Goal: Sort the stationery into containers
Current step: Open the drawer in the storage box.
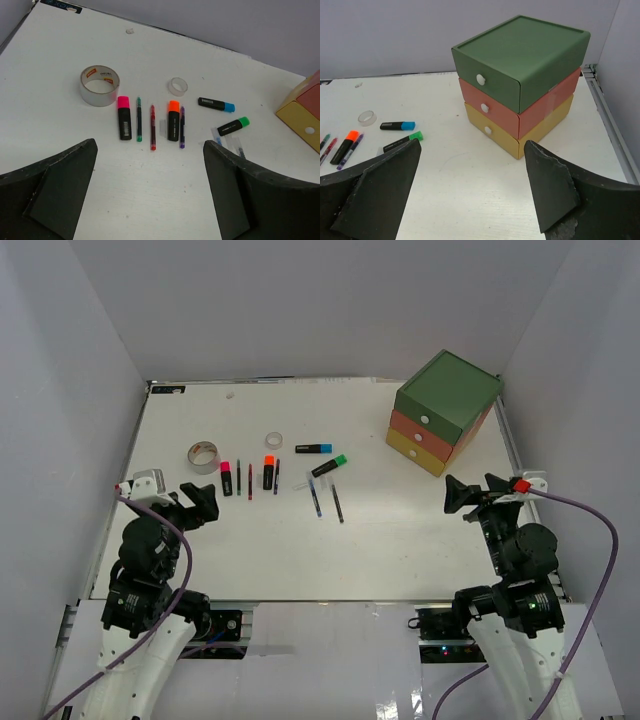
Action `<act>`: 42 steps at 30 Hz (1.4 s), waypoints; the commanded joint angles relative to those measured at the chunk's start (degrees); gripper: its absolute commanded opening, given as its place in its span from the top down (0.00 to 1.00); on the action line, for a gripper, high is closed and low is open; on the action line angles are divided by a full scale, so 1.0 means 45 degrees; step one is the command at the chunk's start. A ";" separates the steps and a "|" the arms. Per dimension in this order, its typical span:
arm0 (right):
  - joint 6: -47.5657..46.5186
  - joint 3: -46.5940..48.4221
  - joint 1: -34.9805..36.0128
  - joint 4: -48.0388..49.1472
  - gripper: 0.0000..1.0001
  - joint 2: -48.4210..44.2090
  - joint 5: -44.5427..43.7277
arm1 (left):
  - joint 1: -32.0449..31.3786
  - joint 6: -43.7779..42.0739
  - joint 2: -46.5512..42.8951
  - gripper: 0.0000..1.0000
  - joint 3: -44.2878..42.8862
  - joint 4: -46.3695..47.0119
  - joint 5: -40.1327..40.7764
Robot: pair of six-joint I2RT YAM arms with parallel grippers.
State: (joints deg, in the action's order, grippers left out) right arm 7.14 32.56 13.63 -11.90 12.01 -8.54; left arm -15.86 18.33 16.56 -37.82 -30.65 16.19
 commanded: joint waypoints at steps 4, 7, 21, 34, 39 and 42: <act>0.0502 0.0284 0.0077 0.0340 0.10 0.0728 0.0004 | -0.0011 0.0321 0.0479 0.02 0.0222 0.0601 -0.0705; 0.1050 0.0538 0.0077 0.0126 0.10 0.1099 -0.1110 | -0.0011 0.0458 0.0792 0.02 0.0144 0.0621 -0.0745; 0.1559 0.3661 0.0096 -0.1787 0.10 0.5467 -0.2459 | -0.0011 0.1064 0.5944 0.02 -0.2374 0.1362 -0.1858; 0.3313 0.7587 0.3902 -0.2941 0.06 1.1273 -0.7101 | -0.0011 0.0518 0.6908 0.02 -0.1832 0.2514 -0.0766; 0.4837 0.8311 0.4628 -0.3039 0.03 1.3559 -0.8668 | -0.0011 0.0361 0.6634 0.02 -0.1322 0.2496 -0.0589; 0.5775 0.8623 0.4628 -0.2805 0.01 1.4534 -0.9313 | -0.0011 0.0380 0.6399 0.02 -0.1166 0.2496 -0.0296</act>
State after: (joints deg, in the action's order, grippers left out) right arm 26.33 68.20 34.37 -25.19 74.91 -42.54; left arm -15.86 20.56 47.46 -43.55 -20.58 12.82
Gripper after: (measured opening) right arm 0.991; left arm 0.979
